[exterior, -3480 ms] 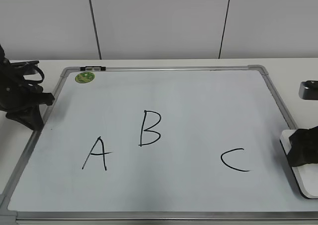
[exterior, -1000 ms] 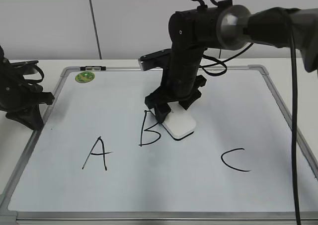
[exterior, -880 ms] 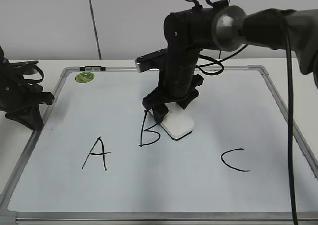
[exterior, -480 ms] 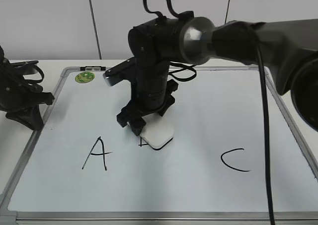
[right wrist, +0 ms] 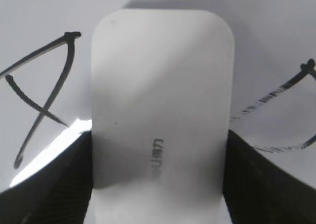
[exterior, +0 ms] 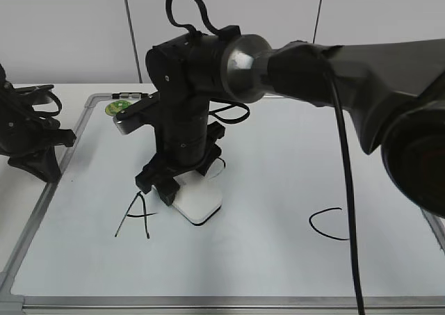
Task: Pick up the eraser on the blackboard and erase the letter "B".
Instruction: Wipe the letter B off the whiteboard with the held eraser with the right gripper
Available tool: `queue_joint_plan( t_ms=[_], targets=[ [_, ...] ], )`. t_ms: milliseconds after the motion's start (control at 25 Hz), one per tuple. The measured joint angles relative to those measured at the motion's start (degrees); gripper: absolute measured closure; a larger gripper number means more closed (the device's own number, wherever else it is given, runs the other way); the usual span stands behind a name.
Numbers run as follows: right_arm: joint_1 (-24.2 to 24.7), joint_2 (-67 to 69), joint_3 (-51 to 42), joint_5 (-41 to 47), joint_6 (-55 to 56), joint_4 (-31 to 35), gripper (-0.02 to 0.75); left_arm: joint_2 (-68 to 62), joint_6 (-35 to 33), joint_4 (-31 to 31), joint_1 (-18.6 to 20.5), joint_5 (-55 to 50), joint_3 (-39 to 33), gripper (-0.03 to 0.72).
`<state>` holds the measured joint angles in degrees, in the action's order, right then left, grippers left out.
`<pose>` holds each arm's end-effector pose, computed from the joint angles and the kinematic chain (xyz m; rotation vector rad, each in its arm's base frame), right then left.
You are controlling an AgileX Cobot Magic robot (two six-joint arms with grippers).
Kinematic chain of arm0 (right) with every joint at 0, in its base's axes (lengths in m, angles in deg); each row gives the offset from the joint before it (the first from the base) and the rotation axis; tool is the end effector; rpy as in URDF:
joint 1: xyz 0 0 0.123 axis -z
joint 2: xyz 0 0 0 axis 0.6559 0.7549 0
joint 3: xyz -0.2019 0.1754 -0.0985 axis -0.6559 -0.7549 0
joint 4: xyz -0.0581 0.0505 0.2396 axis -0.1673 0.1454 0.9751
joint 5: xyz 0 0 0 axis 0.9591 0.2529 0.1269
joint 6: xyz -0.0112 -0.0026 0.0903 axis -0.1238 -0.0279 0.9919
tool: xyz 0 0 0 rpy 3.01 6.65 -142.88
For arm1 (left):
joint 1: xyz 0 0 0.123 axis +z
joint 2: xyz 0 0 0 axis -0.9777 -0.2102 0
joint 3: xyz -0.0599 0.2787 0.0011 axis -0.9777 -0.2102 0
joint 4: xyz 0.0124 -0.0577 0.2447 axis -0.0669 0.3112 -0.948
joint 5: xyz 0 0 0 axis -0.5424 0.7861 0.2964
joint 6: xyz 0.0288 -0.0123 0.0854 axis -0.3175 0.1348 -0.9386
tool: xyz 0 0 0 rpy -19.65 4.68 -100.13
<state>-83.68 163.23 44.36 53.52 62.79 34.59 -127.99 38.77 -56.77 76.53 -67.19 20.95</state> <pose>0.3608 0.3323 0.1566 -1.2047 2.7167 0.0774 0.4010 -0.0236 0.1294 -0.0075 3.0417 -0.2427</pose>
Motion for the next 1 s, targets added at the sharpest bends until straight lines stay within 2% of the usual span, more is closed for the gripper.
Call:
queue_joint_plan(
  t_ms=[480, 1000],
  targets=[
    [0.7, 0.8, 1.9, 2.2, 0.8, -0.9, 0.187, 0.0, 0.0, -0.1, 0.0, 0.0, 0.0, 0.678],
    [9.7, 0.8, 2.1, 3.6, 2.9, 0.0, 0.187, 0.0, 0.0, -0.1, 0.0, 0.0, 0.0, 0.678]
  ],
)
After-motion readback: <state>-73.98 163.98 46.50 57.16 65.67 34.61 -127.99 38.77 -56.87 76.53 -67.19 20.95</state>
